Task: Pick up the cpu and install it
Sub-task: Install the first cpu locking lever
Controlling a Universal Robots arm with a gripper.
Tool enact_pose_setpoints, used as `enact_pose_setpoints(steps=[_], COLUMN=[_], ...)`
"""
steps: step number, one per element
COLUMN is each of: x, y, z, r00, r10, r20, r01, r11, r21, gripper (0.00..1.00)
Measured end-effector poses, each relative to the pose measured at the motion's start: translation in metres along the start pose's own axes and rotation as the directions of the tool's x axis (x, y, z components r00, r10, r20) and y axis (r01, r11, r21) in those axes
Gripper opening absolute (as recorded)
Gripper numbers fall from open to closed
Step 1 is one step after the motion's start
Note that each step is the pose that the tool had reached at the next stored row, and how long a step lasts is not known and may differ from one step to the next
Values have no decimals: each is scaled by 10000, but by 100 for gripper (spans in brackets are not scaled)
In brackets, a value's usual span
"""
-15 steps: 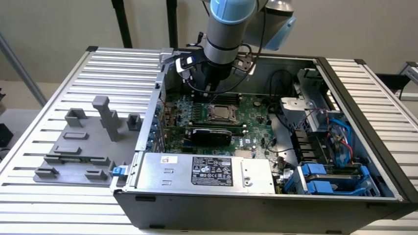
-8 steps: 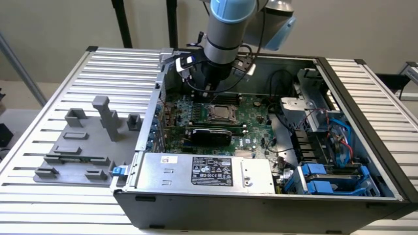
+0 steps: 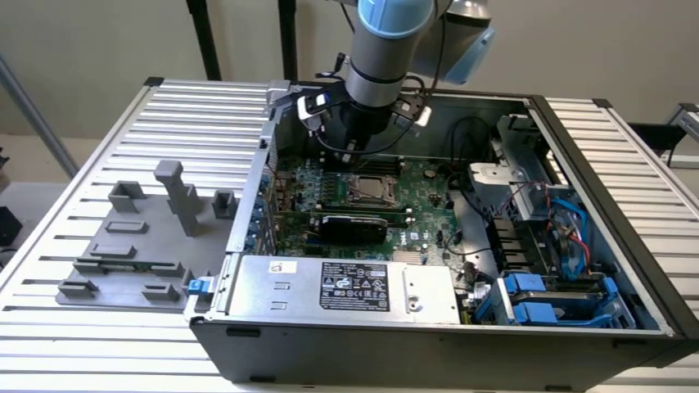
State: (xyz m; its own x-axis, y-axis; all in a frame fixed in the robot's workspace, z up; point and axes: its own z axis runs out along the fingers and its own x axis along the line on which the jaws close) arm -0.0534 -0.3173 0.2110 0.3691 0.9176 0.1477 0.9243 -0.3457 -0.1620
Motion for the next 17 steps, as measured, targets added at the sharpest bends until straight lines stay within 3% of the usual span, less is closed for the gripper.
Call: enact_pose_setpoints(steps=[17], x=[36], y=[78], z=[8], r00=[10000], r10=[2], r20=[8], r01=[-2], r11=[10000], r21=[0], gripper=[11])
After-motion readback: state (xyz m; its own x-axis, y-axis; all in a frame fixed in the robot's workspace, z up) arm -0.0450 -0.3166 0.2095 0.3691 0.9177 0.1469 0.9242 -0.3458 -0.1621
